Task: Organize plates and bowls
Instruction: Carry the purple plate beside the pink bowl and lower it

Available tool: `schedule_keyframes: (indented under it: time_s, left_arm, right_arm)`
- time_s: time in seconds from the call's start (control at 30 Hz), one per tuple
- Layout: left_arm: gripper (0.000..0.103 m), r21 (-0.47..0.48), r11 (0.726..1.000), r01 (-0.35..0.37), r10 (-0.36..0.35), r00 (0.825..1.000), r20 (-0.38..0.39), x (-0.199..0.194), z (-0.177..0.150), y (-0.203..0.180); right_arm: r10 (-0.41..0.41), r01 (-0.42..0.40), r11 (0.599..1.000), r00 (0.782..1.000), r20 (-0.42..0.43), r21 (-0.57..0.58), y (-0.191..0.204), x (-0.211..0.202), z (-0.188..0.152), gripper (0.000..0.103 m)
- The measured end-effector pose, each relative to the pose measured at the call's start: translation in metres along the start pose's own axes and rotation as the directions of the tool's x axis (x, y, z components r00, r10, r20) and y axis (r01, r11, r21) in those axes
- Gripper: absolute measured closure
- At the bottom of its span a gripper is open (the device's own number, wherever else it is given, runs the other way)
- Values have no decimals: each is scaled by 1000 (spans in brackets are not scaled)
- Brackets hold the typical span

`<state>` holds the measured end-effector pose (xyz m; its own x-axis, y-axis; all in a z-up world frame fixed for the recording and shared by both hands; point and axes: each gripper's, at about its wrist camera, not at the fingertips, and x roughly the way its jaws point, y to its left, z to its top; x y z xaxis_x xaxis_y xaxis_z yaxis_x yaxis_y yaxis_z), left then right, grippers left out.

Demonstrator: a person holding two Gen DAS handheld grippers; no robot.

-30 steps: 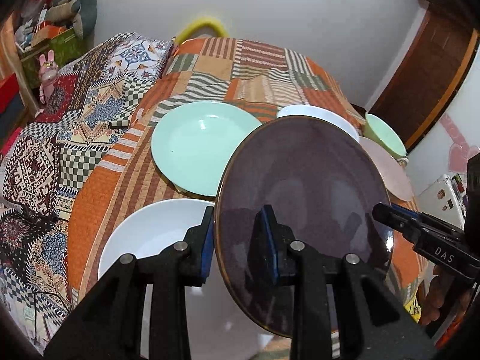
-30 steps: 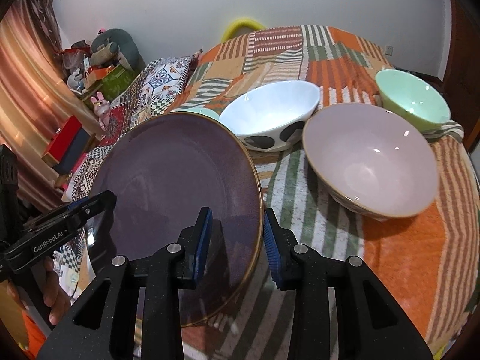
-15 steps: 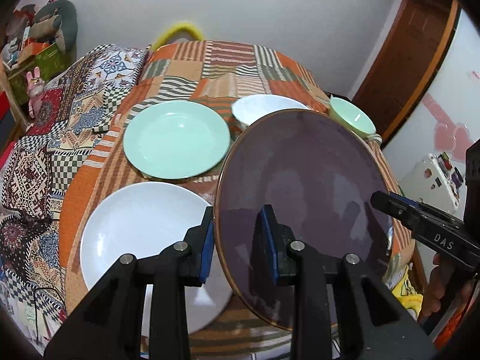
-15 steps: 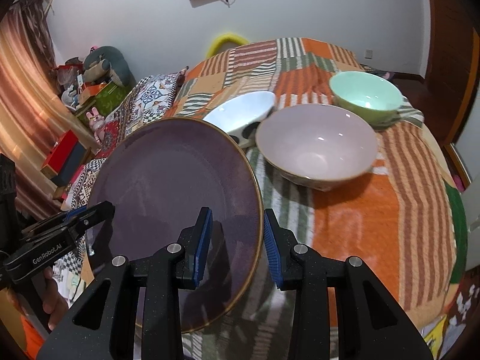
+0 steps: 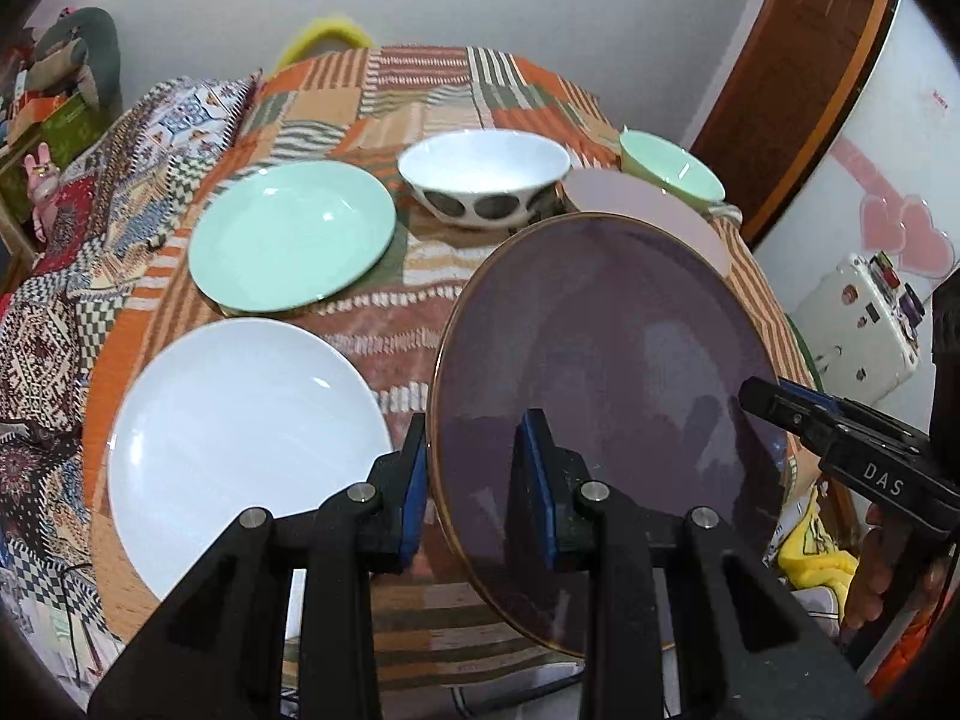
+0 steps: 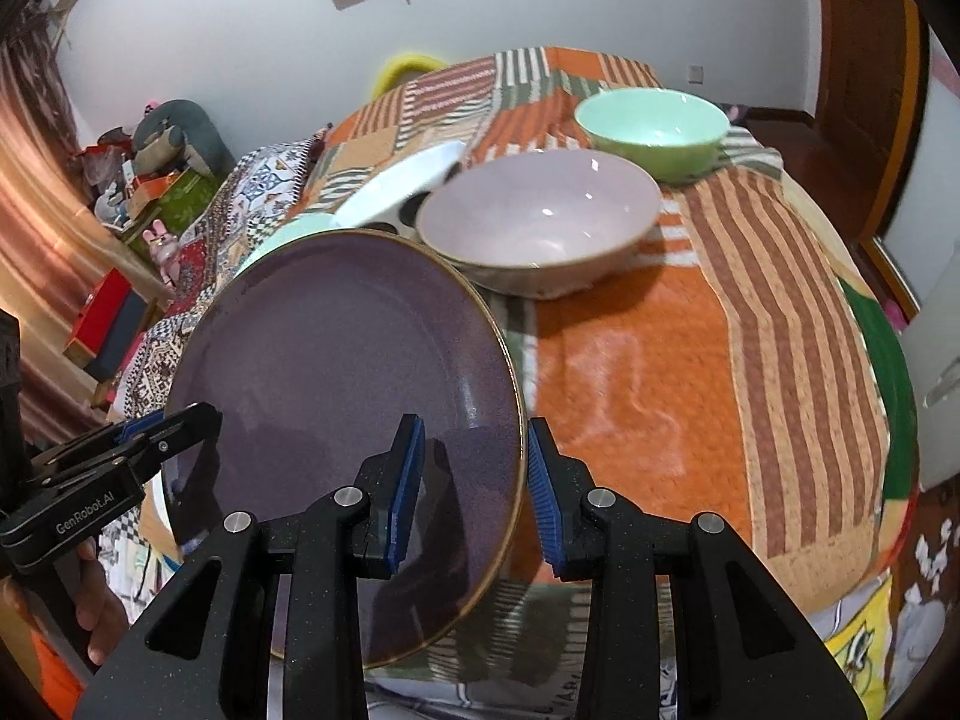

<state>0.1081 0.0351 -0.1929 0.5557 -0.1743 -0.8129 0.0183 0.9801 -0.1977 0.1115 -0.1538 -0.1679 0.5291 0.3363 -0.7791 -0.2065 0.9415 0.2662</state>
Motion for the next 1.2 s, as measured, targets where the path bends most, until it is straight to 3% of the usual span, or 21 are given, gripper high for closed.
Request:
schedule_keyframes:
  time_s: [0.47,1.0,1.2]
  left_arm:
    - [73,-6,1000,19,-20,993,-115,45,2,-3]
    - [71,-20,1000,24,-27,988,-154,77,12,1]
    - [69,28,999,-17,21,990,-141,79,9,-6]
  right_arm:
    - [-23,27,999,997,-67,47,-19,19,-10,72]
    - [-49,53,998,995,-87,40,-24,35,-2,72]
    - [-56,59,998,995,-79,30,-24,35,-1,71]
